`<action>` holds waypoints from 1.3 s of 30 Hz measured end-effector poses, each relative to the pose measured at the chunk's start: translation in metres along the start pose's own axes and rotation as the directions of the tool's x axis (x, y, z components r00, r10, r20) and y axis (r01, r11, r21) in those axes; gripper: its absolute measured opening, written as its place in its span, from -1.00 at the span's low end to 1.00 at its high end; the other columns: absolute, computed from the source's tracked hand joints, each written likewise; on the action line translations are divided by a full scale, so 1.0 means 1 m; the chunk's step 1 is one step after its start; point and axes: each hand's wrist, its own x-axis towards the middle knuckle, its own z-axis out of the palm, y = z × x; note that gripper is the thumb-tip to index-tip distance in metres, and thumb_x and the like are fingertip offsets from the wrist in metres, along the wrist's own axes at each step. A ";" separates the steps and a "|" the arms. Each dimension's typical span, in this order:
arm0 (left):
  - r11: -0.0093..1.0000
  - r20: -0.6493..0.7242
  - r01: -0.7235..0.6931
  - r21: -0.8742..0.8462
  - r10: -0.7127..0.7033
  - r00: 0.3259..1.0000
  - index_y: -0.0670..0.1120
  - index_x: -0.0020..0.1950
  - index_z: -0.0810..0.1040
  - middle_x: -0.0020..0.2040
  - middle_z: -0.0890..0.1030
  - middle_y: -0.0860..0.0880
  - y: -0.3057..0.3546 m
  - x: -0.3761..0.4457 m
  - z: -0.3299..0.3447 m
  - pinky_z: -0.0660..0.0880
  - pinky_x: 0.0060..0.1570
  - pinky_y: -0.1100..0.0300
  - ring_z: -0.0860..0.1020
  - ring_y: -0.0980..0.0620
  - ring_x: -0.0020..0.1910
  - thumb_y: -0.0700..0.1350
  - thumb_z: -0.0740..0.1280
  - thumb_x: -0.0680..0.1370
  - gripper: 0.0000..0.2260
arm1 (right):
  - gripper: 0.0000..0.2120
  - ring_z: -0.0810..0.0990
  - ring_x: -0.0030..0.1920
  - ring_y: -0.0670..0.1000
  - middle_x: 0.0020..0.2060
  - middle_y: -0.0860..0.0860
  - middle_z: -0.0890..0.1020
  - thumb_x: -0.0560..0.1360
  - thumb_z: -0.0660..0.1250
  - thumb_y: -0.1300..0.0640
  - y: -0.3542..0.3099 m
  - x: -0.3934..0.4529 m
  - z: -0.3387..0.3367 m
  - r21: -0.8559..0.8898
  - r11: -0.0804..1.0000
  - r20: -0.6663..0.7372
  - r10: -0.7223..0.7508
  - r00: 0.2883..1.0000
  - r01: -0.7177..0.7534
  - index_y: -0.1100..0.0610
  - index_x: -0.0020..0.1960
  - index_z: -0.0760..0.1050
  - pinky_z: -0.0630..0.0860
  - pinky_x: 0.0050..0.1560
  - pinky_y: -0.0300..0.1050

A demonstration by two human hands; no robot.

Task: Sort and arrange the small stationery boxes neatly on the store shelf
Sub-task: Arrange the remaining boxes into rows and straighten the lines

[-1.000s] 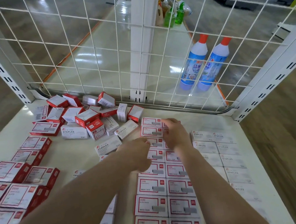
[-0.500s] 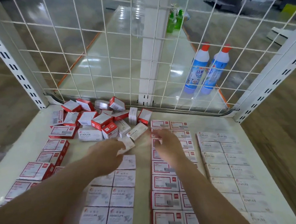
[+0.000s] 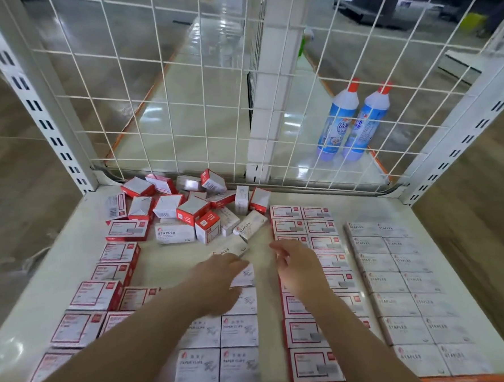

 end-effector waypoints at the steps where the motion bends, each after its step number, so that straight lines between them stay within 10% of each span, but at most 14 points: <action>1: 1.000 -0.005 -0.008 -0.008 0.008 1.000 0.08 0.51 0.10 0.50 0.14 0.09 0.001 0.002 0.001 0.16 0.41 0.13 0.14 0.06 0.46 -0.01 0.16 0.60 -0.50 | -0.66 0.44 0.24 -0.06 0.26 -0.06 0.47 0.56 0.14 0.26 0.000 0.001 0.000 -0.003 1.000 0.000 0.006 1.000 -0.006 0.04 0.28 0.46 0.24 0.19 -0.37; 12: 0.991 -0.101 -0.051 -0.120 0.038 0.994 0.08 0.44 0.29 0.41 0.30 0.09 -0.010 0.011 0.006 0.26 0.34 0.15 0.26 0.06 0.37 -0.04 0.19 0.57 -0.58 | -0.74 0.47 -0.02 -0.08 0.06 0.03 0.56 0.55 0.15 0.25 -0.017 0.031 0.002 -0.091 0.990 -0.003 -0.106 0.994 0.105 0.14 0.16 0.53 0.31 -0.12 -0.38; 20: 0.995 -0.149 0.049 -0.084 -0.061 0.987 0.04 0.51 0.09 0.51 0.09 0.09 -0.018 0.009 0.011 0.04 0.43 0.14 0.09 0.05 0.48 0.09 0.13 0.59 -0.49 | -0.59 0.34 0.32 0.02 0.30 0.04 0.42 0.55 0.08 0.27 -0.027 0.060 -0.007 -0.134 0.979 0.119 -0.139 0.983 0.154 0.11 0.38 0.32 0.24 0.27 -0.16; 39: 0.987 -0.082 0.105 -0.121 -0.115 0.990 0.00 0.50 0.15 0.49 0.17 0.09 -0.012 0.011 0.005 0.17 0.40 0.14 0.19 0.04 0.44 0.11 0.13 0.59 -0.50 | -0.61 0.32 0.24 0.05 0.20 0.07 0.42 0.51 0.18 0.24 -0.022 0.086 -0.007 -0.303 0.901 0.215 -0.253 0.943 0.311 0.07 0.34 0.39 0.26 0.10 -0.14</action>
